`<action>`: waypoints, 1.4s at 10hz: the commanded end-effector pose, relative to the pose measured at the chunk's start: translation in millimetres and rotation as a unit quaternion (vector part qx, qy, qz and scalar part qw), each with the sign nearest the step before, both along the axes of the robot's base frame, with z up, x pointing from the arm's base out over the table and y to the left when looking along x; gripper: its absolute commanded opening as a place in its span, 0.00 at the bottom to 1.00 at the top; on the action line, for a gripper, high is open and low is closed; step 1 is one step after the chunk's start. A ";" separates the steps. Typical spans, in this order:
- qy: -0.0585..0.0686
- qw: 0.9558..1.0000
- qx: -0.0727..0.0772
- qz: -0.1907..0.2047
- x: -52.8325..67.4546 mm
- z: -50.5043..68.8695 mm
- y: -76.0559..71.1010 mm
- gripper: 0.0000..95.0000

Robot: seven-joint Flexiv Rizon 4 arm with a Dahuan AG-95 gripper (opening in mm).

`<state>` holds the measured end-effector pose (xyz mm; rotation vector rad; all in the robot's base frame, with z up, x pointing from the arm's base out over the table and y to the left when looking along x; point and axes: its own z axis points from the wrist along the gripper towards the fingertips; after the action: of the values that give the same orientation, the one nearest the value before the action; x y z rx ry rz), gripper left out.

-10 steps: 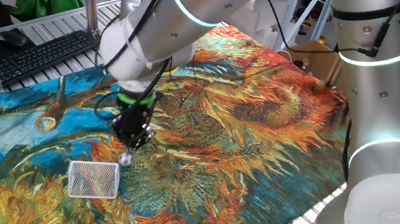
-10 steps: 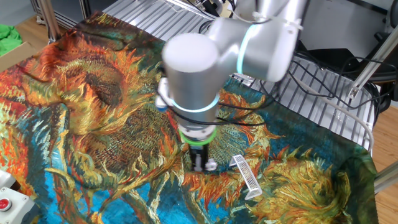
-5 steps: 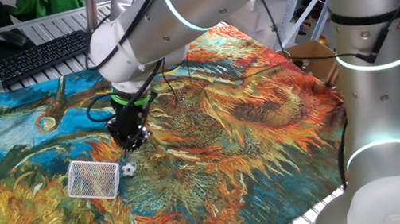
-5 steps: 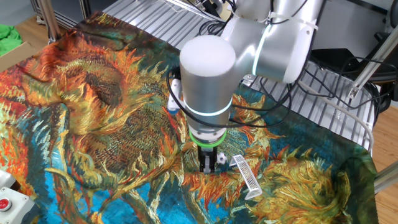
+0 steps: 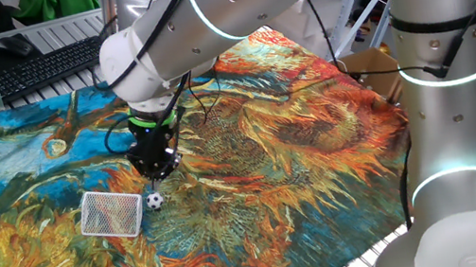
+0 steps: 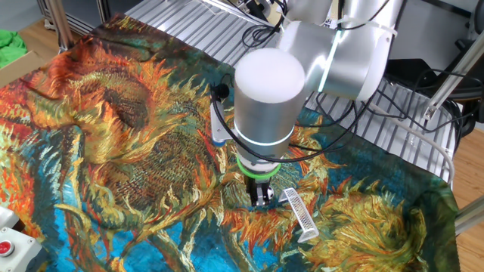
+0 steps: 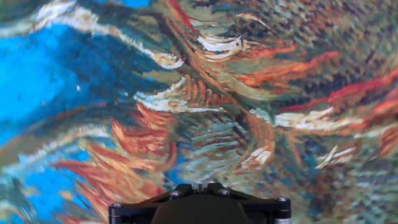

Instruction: Push the soccer ball into the goal

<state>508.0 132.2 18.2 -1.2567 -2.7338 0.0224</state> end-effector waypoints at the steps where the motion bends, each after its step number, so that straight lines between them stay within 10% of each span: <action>1: 0.002 0.999 0.006 0.043 -13.0 12.2 -5.9 0.00; 5: 0.000 0.996 0.024 0.085 -31.6 20.8 -2.5 0.00; 14: -0.003 0.996 0.028 0.080 -53.2 -0.7 6.2 0.00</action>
<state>455.4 139.7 17.1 -1.0185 -2.8118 -0.0482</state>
